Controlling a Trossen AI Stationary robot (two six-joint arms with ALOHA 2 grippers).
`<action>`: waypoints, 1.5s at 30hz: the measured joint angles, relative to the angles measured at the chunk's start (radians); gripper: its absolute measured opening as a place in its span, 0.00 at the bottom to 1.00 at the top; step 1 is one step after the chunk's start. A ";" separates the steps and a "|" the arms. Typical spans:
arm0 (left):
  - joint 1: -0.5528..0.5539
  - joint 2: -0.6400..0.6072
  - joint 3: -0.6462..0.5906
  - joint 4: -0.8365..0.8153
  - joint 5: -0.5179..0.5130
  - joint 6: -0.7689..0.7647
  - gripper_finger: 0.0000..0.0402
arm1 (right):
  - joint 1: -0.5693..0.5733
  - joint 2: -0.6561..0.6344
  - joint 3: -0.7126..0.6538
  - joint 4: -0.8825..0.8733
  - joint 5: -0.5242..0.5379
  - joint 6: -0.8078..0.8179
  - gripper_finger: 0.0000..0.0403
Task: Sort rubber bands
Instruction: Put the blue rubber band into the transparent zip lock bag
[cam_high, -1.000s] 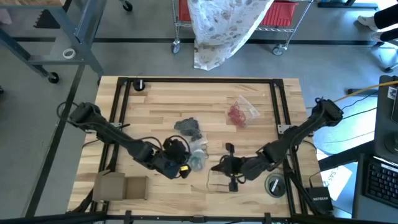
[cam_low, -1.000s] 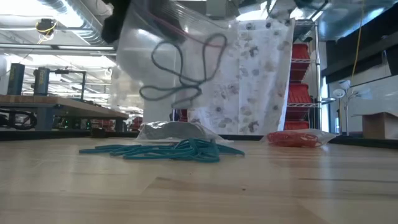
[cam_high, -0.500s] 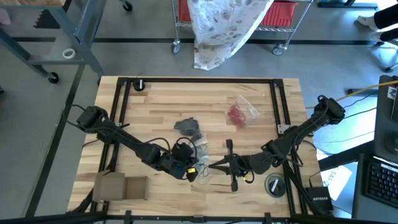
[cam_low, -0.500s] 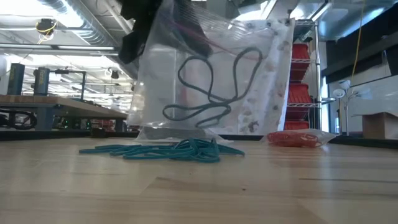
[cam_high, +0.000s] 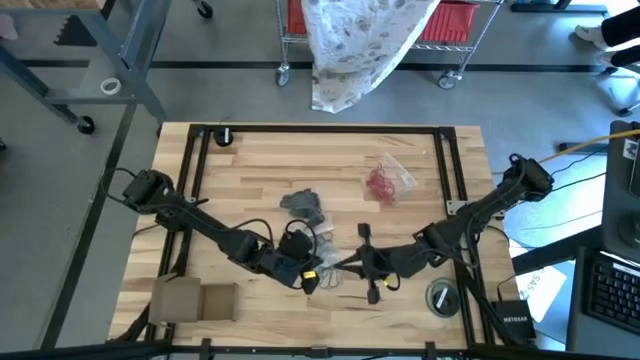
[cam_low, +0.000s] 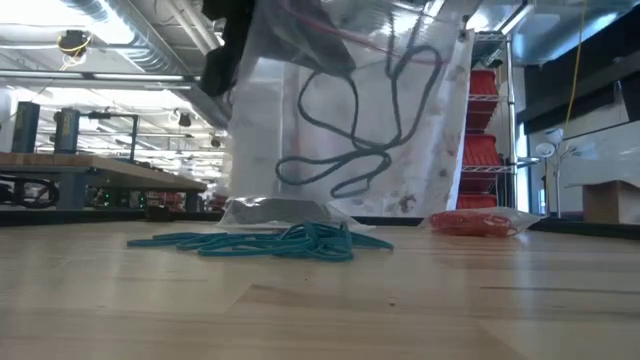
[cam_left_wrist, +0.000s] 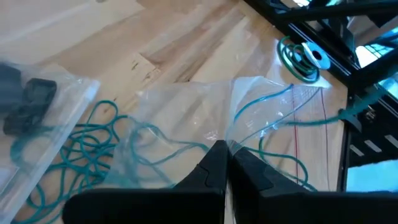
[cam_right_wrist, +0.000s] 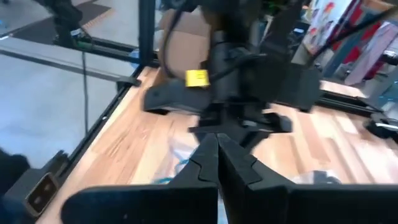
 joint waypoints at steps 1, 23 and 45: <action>0.000 0.000 0.000 0.005 0.000 -0.001 0.00 | 0.003 0.001 0.000 0.000 -0.009 0.005 0.00; 0.006 -0.001 0.000 0.059 0.003 0.028 0.00 | -0.033 0.117 0.008 -0.050 -0.023 0.233 0.25; 0.005 -0.350 0.001 -0.417 -0.195 0.083 0.00 | -0.046 0.214 0.008 -0.354 0.094 0.331 0.41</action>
